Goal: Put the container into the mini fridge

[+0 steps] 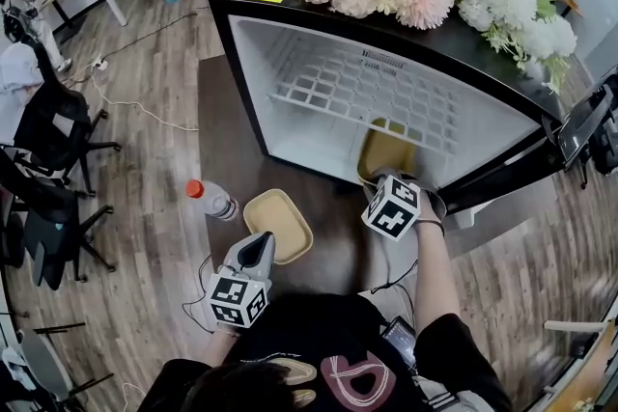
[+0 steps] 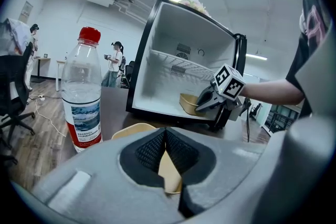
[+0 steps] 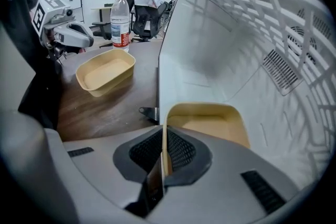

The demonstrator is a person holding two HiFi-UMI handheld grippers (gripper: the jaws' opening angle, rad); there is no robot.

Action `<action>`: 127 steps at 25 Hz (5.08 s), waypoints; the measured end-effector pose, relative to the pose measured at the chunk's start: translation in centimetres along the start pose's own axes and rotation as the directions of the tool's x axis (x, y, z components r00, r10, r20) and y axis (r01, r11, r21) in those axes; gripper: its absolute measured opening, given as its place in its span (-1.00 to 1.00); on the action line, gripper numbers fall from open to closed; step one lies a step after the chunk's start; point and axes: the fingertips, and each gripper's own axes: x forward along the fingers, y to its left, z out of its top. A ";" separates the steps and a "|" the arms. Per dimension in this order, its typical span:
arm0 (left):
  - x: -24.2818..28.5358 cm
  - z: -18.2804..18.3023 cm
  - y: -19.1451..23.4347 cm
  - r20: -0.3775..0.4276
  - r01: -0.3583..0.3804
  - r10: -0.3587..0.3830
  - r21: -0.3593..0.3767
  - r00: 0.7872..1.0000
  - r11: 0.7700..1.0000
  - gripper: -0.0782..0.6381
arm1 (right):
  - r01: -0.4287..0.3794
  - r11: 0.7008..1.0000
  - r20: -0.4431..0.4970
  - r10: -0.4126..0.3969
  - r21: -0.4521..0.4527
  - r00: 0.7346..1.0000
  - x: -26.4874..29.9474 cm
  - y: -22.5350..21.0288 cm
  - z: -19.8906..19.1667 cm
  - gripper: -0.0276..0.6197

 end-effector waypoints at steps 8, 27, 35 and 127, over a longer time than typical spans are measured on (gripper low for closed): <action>-0.2 0.1 0.3 0.003 -0.012 0.012 -0.008 1.000 1.000 -0.76 | -0.010 0.999 -0.005 0.011 0.054 1.000 0.9 -1.2 0.4 -0.84; 0.2 -0.1 0.4 0.000 -0.014 0.014 -0.029 1.000 0.999 -0.76 | 0.076 0.994 0.013 -0.078 0.082 0.997 0.1 -2.7 0.5 -0.42; 0.3 0.9 0.3 0.031 -0.013 0.013 -0.020 0.999 1.000 -0.76 | 0.124 0.990 0.096 -0.130 0.066 0.987 -3.3 -2.6 3.2 -0.23; 0.1 4.2 3.1 0.049 -0.100 0.097 0.045 0.994 0.994 -0.76 | 0.053 0.959 0.038 -0.044 -0.277 0.998 -0.8 1.4 15.0 -0.85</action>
